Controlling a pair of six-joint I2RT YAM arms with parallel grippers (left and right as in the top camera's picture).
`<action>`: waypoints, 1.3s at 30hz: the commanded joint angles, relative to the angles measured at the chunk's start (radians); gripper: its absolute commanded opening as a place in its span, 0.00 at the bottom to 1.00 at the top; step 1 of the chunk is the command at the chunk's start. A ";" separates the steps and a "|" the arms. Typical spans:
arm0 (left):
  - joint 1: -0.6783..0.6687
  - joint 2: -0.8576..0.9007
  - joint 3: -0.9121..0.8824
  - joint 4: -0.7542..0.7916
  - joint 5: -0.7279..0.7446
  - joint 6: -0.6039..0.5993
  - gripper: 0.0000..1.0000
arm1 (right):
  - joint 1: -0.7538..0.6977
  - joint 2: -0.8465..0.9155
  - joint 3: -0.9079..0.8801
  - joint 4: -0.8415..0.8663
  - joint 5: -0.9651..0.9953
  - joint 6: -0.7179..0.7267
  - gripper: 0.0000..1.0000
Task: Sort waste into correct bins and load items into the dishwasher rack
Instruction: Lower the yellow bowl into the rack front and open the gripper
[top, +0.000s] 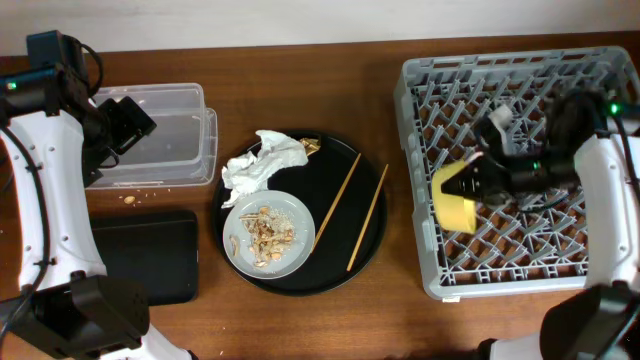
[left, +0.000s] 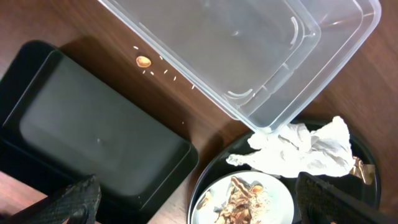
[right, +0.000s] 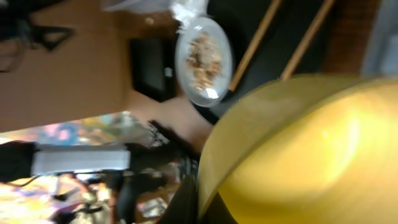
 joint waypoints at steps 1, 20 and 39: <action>0.005 -0.029 0.018 -0.002 -0.007 -0.009 0.99 | -0.083 0.005 -0.132 0.053 -0.180 -0.182 0.04; 0.005 -0.029 0.017 -0.002 -0.007 -0.009 0.99 | -0.270 0.242 -0.182 0.029 -0.082 -0.195 0.04; 0.005 -0.029 0.017 -0.002 -0.007 -0.009 0.99 | -0.432 0.222 -0.120 0.026 0.098 0.003 0.52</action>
